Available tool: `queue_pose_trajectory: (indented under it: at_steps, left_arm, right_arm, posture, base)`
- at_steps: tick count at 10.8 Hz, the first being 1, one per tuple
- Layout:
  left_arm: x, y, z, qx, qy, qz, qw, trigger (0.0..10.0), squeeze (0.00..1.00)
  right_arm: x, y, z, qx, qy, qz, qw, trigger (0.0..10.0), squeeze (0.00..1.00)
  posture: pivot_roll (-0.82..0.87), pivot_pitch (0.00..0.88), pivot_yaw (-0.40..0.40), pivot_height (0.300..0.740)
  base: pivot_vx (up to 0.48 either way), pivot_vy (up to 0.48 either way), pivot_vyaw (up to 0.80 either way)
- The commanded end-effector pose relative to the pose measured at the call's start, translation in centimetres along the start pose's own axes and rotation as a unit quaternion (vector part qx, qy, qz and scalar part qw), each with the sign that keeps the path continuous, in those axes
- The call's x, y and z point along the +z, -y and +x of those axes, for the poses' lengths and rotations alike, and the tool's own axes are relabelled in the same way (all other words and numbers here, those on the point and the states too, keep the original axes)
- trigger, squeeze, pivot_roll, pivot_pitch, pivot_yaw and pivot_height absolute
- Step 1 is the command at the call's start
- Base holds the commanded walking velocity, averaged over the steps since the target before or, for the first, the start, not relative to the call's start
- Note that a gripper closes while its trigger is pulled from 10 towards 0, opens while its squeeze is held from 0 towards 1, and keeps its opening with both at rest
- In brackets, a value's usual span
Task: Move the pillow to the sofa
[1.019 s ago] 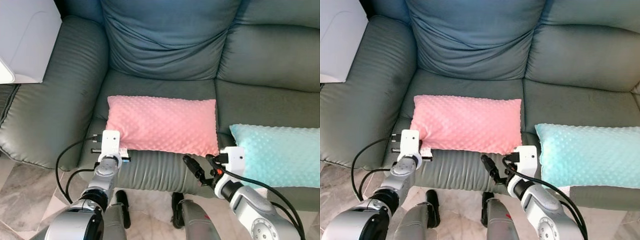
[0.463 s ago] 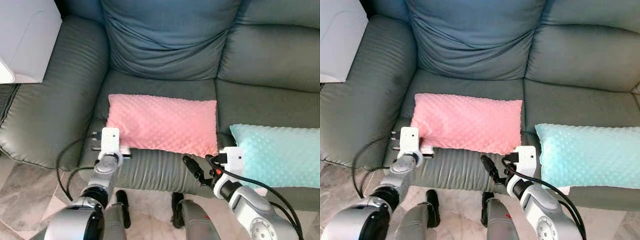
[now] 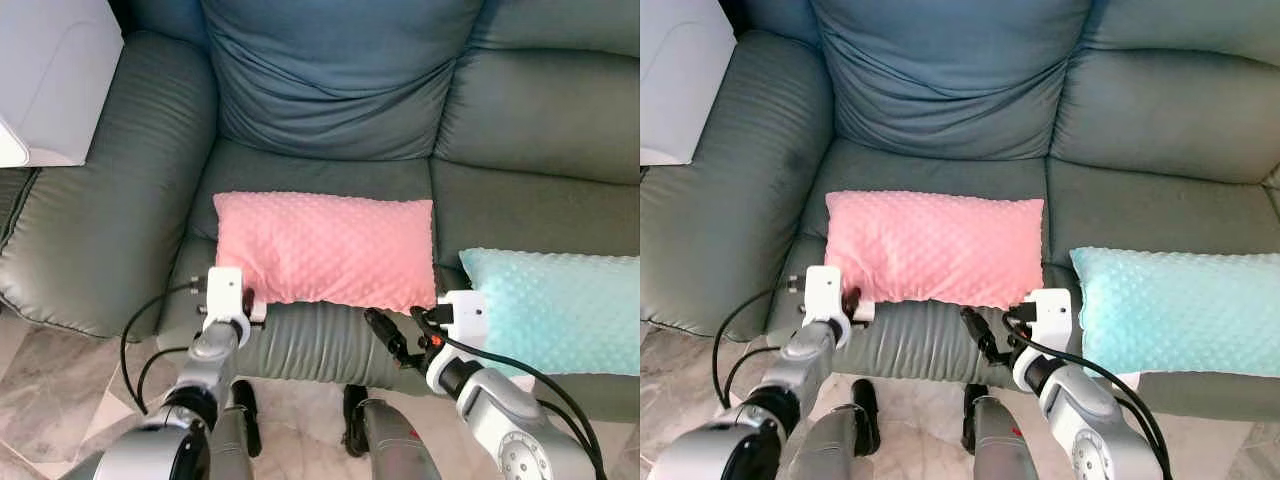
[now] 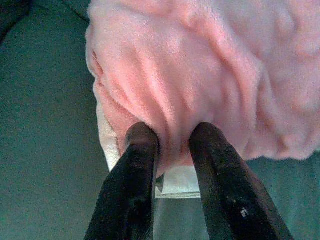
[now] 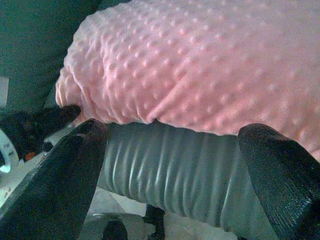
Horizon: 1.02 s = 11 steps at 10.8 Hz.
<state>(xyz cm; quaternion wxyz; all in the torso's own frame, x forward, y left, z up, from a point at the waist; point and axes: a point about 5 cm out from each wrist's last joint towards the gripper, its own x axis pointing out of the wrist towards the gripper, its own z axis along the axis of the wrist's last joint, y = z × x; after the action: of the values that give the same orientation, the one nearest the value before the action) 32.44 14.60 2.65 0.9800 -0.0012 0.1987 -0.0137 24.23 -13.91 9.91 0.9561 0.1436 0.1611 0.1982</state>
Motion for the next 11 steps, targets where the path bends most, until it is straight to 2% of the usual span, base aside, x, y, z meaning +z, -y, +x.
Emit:
queue_pose_trajectory:
  at_steps: [1, 2, 5, 7, 9, 11]
  left_arm:
    - [-1.2, -0.7, -0.5, 0.003, -0.011, 0.013, 1.000, 10.0, 1.00]
    - [-0.9, -1.7, -0.6, 0.021, 0.002, 0.040, 0.999, 10.0, 1.00]
    - [0.7, -3.7, -0.5, 0.062, 0.036, 0.088, 0.993, 10.0, 1.00]
    - [1.9, -4.5, -0.4, 0.072, 0.063, 0.106, 0.990, 10.0, 1.00]
    - [4.0, -5.7, -0.5, 0.082, 0.110, 0.105, 0.985, 10.0, 1.00]
    - [5.2, -5.6, -0.7, 0.070, 0.142, 0.066, 0.985, 10.0, 1.00]
  right_arm:
    - [-1.0, 0.2, -0.3, -0.005, -0.018, 0.008, 1.000, 10.0, 0.00]
    - [-1.0, 0.2, -0.2, -0.004, -0.018, 0.008, 1.000, 10.0, 0.00]
    - [-0.9, 0.2, 0.0, -0.001, -0.014, 0.006, 1.000, 10.0, 0.00]
    - [-0.8, 0.3, 0.1, -0.002, -0.012, 0.004, 1.000, 10.0, 0.00]
    - [-0.4, 0.4, 0.7, 0.001, -0.005, 0.001, 1.000, 10.0, 0.00]
    - [0.1, 0.4, 1.5, 0.006, 0.006, -0.006, 1.000, 10.0, 0.00]
  posture:
    - [-0.20, 0.403, -0.016, 0.740]
    - [-0.19, 0.400, -0.015, 0.740]
    - [-0.19, 0.390, -0.015, 0.740]
    - [-0.18, 0.384, -0.012, 0.740]
    - [-0.16, 0.353, -0.007, 0.740]
    - [-0.15, 0.323, -0.003, 0.740]
  base:
    - [0.000, 0.000, 0.00]
    - [0.000, 0.000, 0.00]
    - [0.000, 0.000, 0.00]
    - [0.000, 0.000, 0.00]
    - [0.000, 0.000, 0.00]
    - [0.000, 0.000, 0.00]
